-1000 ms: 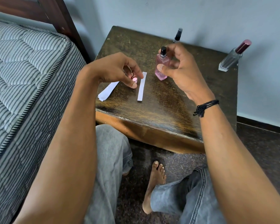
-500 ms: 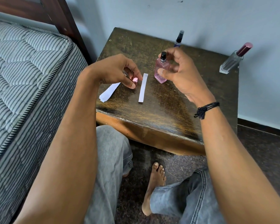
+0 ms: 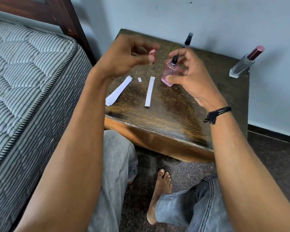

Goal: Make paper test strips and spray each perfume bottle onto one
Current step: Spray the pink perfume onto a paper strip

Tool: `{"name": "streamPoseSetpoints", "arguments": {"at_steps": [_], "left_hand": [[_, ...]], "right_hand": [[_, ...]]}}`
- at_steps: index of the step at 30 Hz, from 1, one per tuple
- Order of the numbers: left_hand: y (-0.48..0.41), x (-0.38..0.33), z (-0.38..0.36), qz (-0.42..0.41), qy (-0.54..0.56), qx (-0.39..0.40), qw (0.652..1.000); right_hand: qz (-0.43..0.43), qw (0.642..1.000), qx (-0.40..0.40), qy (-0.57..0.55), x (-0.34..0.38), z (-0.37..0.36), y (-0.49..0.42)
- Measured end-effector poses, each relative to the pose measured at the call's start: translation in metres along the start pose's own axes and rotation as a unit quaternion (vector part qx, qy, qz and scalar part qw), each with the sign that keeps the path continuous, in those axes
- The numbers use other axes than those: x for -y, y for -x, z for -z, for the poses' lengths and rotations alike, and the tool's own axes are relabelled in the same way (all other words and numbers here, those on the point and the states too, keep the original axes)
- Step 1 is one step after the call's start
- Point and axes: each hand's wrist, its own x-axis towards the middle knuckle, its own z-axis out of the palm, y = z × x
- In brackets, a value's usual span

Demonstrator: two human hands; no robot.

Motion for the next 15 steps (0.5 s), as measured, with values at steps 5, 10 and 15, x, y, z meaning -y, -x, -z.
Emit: {"name": "streamPoseSetpoints", "arguments": {"at_steps": [5, 10, 15], "left_hand": [[-0.01, -0.019, -0.024, -0.078, 0.028, -0.058, 0.995], [-0.013, -0.025, -0.039, -0.093, 0.002, -0.07, 0.993], [-0.014, -0.021, -0.044, -0.094, -0.027, -0.06, 0.993]], "right_hand": [[0.0, 1.0, -0.012, 0.014, -0.002, -0.001, -0.001], [-0.006, 0.999, -0.023, 0.029, -0.005, -0.001, -0.003], [-0.003, 0.999, -0.027, 0.03, -0.008, 0.0, -0.005]]}}
